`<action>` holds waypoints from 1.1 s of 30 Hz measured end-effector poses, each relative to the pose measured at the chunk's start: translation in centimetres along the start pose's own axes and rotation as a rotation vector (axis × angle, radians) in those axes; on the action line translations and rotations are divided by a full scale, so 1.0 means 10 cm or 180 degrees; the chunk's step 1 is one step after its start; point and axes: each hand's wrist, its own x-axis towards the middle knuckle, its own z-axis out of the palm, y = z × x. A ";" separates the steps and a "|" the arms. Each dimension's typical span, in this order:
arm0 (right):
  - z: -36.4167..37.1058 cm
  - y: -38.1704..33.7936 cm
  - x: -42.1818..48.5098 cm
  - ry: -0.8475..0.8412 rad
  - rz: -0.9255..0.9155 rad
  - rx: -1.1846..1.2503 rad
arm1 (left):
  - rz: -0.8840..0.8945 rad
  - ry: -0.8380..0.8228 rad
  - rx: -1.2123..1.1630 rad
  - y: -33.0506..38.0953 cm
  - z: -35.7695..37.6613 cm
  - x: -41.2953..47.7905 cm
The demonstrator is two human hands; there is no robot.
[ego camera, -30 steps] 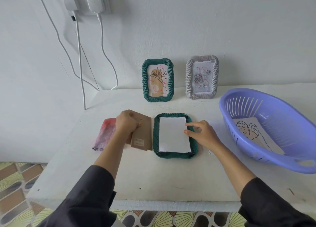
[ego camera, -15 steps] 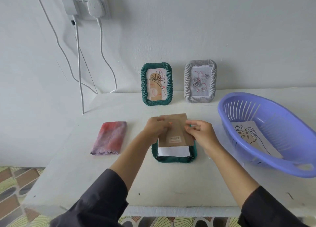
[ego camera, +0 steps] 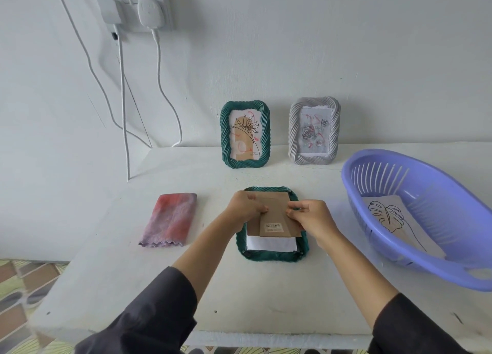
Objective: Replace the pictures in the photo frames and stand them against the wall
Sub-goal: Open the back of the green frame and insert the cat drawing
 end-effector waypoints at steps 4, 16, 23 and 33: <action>0.01 0.02 -0.01 -0.0016 0.0055 -0.0007 | 0.0036 -0.0031 0.0065 0.02 -0.01 -0.02; -0.01 -0.07 -0.09 0.0017 0.0046 -0.0510 | 0.0357 0.0438 0.1449 -0.09 -0.01 -0.06; 0.02 -0.20 -0.14 0.0007 -0.0079 -0.1218 | 0.0478 0.0498 0.1821 -0.18 0.02 -0.04; 0.18 -0.43 -0.07 -0.0174 0.0142 -0.2787 | 0.0442 0.0558 0.1935 -0.18 0.06 -0.06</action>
